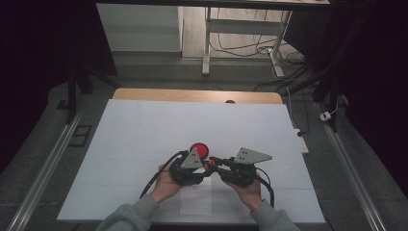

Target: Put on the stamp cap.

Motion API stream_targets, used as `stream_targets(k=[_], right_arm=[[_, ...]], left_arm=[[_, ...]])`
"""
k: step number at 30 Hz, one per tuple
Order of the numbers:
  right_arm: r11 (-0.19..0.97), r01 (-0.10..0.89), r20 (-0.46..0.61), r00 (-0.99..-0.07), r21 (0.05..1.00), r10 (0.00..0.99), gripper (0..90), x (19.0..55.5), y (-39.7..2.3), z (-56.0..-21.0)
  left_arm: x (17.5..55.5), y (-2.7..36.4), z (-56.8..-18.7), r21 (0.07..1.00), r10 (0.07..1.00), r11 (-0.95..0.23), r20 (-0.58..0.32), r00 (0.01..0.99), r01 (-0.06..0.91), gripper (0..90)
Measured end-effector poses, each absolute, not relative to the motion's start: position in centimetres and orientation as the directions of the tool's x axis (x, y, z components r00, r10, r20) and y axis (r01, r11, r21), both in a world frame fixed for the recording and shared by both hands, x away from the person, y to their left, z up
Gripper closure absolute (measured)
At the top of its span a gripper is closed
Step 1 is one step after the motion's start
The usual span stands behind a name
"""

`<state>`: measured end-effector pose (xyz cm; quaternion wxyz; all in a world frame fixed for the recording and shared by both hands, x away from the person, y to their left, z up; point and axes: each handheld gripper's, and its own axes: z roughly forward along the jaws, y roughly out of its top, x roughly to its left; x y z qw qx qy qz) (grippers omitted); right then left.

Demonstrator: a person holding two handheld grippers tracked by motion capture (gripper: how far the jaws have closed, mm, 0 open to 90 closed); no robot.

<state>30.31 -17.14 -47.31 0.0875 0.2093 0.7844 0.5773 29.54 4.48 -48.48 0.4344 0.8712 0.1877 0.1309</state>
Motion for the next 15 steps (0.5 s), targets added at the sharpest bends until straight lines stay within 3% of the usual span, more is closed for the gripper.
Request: stream_targets(k=[15], right_arm=[[0.239, 0.235, 0.117, -0.899, 0.942, 0.422, 72.3, 30.38, -17.22, -47.38]], left_arm=[[29.04, 4.22, -48.36, 0.798, 0.454, -0.572, 0.117, 0.883, 0.189, 64.9]])
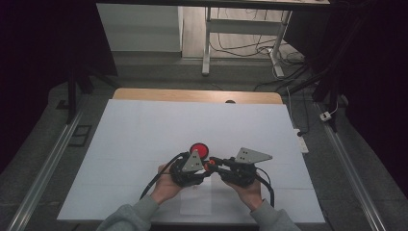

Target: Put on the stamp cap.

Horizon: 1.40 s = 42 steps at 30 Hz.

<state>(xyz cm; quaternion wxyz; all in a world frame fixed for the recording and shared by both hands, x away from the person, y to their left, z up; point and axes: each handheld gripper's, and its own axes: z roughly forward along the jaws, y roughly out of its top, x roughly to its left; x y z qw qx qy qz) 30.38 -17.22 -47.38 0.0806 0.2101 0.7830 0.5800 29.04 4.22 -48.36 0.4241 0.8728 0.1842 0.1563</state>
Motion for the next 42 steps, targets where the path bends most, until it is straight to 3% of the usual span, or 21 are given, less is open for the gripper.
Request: stream_targets(k=[42], right_arm=[[0.261, 0.203, 0.070, -0.894, 0.944, 0.443, 72.2, 30.3, -16.6, -48.4]], left_arm=[[29.5, 4.4, -49.3, 0.793, 0.461, -0.569, 0.086, 0.883, 0.220, 63.3]])
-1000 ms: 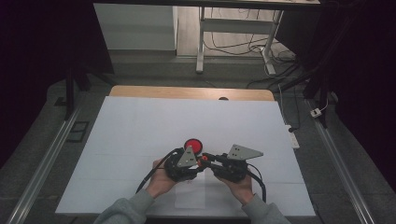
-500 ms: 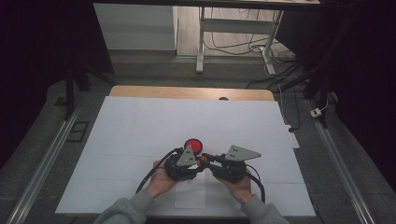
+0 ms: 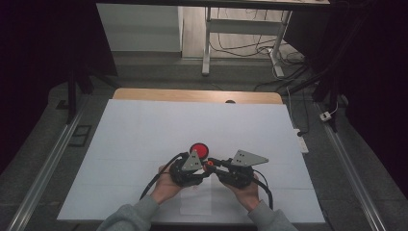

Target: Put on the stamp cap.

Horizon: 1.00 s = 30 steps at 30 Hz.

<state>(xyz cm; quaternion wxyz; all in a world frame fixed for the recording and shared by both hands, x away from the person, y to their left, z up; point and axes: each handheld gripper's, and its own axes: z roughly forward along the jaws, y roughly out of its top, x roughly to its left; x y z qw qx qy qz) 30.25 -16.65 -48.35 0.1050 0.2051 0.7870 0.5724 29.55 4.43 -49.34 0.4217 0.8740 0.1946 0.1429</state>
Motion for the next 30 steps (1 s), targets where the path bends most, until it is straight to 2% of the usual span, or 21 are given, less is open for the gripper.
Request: stream_targets(k=[8, 13, 15, 21, 30], right_arm=[[0.250, 0.203, 0.072, -0.891, 0.947, 0.449, 72.2, 30.3, -16.8, -48.2], [0.249, 0.202, 0.072, -0.891, 0.947, 0.449, 72.2, 30.3, -16.9, -48.2], [0.248, 0.202, 0.072, -0.890, 0.947, 0.449, 72.2, 30.3, -17.0, -48.1], [0.247, 0.201, 0.071, -0.890, 0.948, 0.450, 72.2, 30.4, -17.1, -48.1], [0.238, 0.201, 0.073, -0.886, 0.950, 0.458, 72.1, 30.6, -17.5, -47.9]], left_arm=[[29.6, 4.3, -49.5, 0.785, 0.462, -0.577, 0.086, 0.883, 0.225, 60.1], [29.7, 4.4, -49.5, 0.785, 0.465, -0.575, 0.082, 0.882, 0.230, 53.5], [29.7, 4.4, -49.5, 0.784, 0.470, -0.574, 0.081, 0.879, 0.234, 49.4], [29.8, 4.4, -49.6, 0.763, 0.484, -0.584, 0.052, 0.874, 0.278, 28.7], [29.5, 5.5, -48.9, 0.766, 0.509, -0.568, 0.038, 0.860, 0.302, 20.5]])
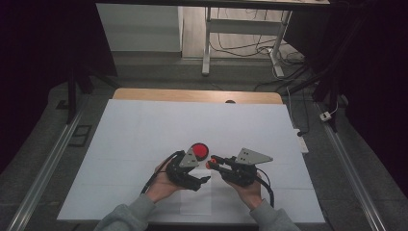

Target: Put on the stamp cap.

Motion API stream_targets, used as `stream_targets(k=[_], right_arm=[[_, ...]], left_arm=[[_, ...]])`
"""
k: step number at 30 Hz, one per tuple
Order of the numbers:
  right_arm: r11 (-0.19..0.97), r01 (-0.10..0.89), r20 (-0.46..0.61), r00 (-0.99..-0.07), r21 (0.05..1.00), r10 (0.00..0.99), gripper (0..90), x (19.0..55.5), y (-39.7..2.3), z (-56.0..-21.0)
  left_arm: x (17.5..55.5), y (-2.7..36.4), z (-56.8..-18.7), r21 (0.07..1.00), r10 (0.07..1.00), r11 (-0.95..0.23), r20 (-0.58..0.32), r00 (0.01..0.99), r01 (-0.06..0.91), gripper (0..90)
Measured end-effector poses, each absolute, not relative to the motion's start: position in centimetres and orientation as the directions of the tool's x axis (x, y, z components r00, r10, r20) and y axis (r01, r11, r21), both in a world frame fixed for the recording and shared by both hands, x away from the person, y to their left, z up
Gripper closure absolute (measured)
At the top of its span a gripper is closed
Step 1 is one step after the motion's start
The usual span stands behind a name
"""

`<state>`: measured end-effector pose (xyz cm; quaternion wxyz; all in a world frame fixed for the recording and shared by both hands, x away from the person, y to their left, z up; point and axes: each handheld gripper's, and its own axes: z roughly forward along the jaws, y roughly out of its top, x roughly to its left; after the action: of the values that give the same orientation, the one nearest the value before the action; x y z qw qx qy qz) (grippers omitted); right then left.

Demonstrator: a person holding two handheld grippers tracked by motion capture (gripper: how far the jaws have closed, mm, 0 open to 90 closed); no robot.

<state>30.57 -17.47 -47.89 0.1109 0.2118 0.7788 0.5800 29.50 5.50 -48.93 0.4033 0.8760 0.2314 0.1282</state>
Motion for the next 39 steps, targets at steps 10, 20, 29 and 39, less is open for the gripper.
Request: stream_targets(k=[10, 20, 29, 39], right_arm=[[0.230, 0.203, 0.075, -0.880, 0.952, 0.469, 72.1, 30.7, -17.9, -47.7], [0.222, 0.206, 0.076, -0.873, 0.953, 0.482, 72.1, 31.0, -18.5, -47.5], [0.216, 0.208, 0.077, -0.866, 0.954, 0.493, 72.1, 31.2, -18.9, -47.4], [0.217, 0.210, 0.075, -0.860, 0.953, 0.504, 72.1, 31.4, -19.2, -47.4]], left_arm=[[28.8, 7.9, -48.4, 0.779, 0.535, -0.539, 0.023, 0.844, 0.321, 20.1], [27.8, 10.7, -48.1, 0.794, 0.570, -0.506, 0.015, 0.822, 0.337, 21.5], [26.8, 14.0, -48.2, 0.798, 0.612, -0.484, 0.014, 0.790, 0.360, 22.1], [25.3, 17.9, -49.1, 0.801, 0.680, -0.438, -0.003, 0.734, 0.409, 22.6]])
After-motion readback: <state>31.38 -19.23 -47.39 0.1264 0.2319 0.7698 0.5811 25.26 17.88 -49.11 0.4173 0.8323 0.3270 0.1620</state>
